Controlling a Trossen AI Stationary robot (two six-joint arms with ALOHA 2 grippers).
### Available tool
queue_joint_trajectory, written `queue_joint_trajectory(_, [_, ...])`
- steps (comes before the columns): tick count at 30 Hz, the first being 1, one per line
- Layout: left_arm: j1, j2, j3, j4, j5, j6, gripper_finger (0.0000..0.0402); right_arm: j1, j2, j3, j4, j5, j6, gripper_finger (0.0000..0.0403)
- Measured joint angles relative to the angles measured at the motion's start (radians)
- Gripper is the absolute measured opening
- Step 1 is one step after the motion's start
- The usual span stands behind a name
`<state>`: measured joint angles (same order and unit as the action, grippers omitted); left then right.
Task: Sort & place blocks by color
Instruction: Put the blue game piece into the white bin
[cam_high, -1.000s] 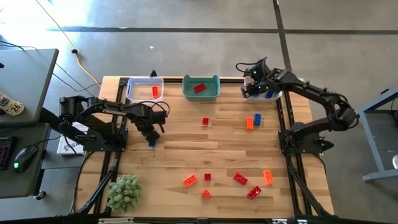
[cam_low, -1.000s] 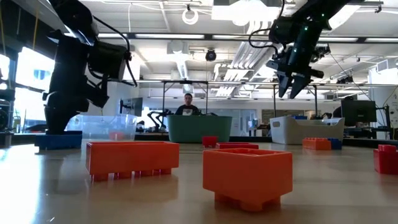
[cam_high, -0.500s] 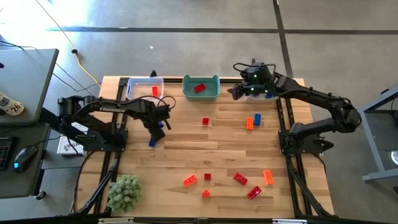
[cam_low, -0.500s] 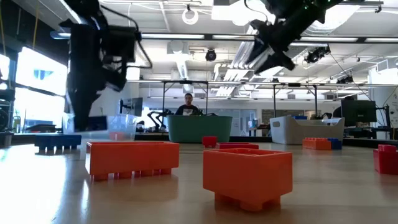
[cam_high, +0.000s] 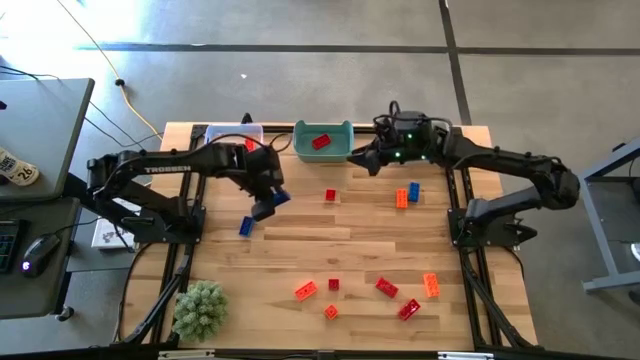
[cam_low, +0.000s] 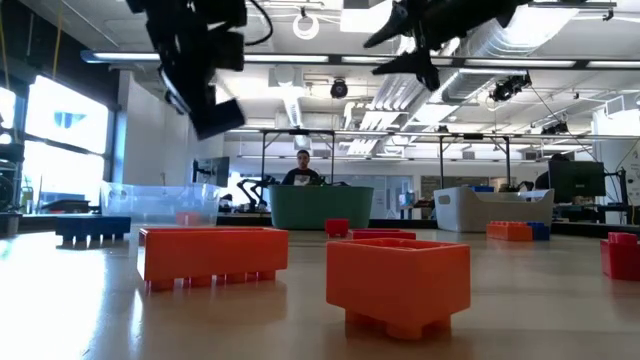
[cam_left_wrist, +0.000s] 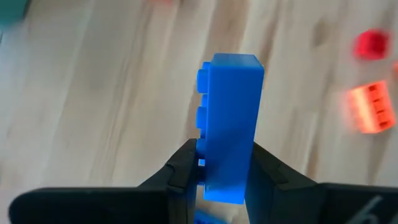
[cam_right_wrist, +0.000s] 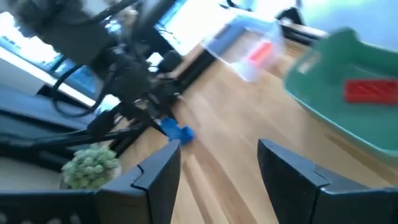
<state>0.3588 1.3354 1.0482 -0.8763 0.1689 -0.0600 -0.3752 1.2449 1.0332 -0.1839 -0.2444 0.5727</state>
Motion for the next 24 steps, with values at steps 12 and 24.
queue_joint_trajectory(12, [-0.003, 0.0, 0.054, 0.277, 0.094, -0.004, 0.0068, 0.203, 0.0, 0.0, 0.256, 0.184, -0.218, 0.0223])
queue_joint_trajectory(24, [-0.029, 0.0, 0.054, 0.625, 0.093, -0.033, 0.0068, 0.247, 0.05, 0.0, 0.285, 0.213, -0.346, 0.0245])
